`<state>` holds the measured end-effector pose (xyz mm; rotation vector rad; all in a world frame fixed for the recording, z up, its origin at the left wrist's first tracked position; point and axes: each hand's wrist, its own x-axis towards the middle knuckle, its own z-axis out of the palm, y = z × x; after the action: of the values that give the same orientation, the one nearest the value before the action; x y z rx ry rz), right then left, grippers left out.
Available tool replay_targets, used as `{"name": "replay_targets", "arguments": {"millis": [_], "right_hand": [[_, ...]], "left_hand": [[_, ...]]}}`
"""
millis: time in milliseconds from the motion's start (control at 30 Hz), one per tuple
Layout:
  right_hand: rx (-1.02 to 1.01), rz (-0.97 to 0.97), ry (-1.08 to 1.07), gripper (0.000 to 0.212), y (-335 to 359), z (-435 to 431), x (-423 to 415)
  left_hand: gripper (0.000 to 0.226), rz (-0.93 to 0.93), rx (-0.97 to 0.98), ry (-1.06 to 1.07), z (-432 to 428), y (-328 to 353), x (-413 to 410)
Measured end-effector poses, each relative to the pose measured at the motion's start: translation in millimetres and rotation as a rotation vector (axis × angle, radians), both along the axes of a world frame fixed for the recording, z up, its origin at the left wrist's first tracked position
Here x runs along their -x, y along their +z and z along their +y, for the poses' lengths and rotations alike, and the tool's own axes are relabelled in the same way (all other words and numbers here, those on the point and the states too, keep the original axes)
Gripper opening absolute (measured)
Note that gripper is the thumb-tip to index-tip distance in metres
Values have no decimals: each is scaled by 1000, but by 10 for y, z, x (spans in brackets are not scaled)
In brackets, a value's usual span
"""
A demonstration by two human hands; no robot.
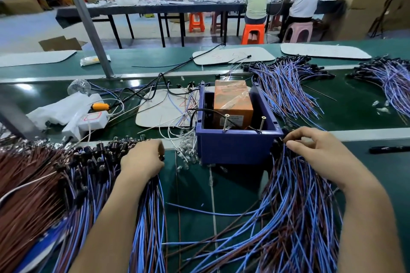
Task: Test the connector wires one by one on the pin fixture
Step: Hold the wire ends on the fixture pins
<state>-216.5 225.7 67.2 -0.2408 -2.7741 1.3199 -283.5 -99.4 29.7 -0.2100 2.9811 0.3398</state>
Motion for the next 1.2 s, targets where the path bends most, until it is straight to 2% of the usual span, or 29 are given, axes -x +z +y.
{"name": "replay_targets", "arguments": {"millis": [100,200,267,333,400,500,567,633,767,833,867,933,1000,1100,1200], "right_hand": [[13,39,-83,13,35,-4,-3],[328,76,-54,27,138,-149,-23],[592,31,54,37,247,-344,-58],[781,-107,228,50,336,-588,-84],[878,-251,391,59,382,-845,-110],[1048,-209,424,44,401,-1089,-140],[1137,-98,382,34,411,-1103,-143],[1189,9,331,32,443,-1026,-146],[1216,218,134,20,473,-785,-144],[1171,317,32,19,470,-698,-148],[1140,351,1,20,470,-671,-151],[1083,377,-1,29,472,-657,-161],[1036,350,41,40,469,-665,-172],[895,242,182,22,500,-751,-220],[699,64,333,25,495,-890,-250]], "left_hand": [[23,70,-182,-74,-36,127,-17],[26,246,-548,-185,-23,402,-115],[34,420,-882,-320,67,641,-269],[36,559,-1164,-528,223,831,-465],[34,600,-1286,-736,421,923,-672],[32,361,-1241,-963,666,939,-905],[32,157,-1054,-1094,742,935,-1001],[36,-12,-914,-1142,773,906,-1070],[27,-378,-591,-1180,877,824,-1065],[19,-555,-499,-1219,894,809,-1025],[17,-581,-480,-1235,890,807,-1011],[17,-492,-452,-1203,840,794,-979],[18,-278,-573,-1021,802,789,-929],[25,66,-1088,-578,773,803,-828],[35,246,-1403,-330,769,778,-730]]}}
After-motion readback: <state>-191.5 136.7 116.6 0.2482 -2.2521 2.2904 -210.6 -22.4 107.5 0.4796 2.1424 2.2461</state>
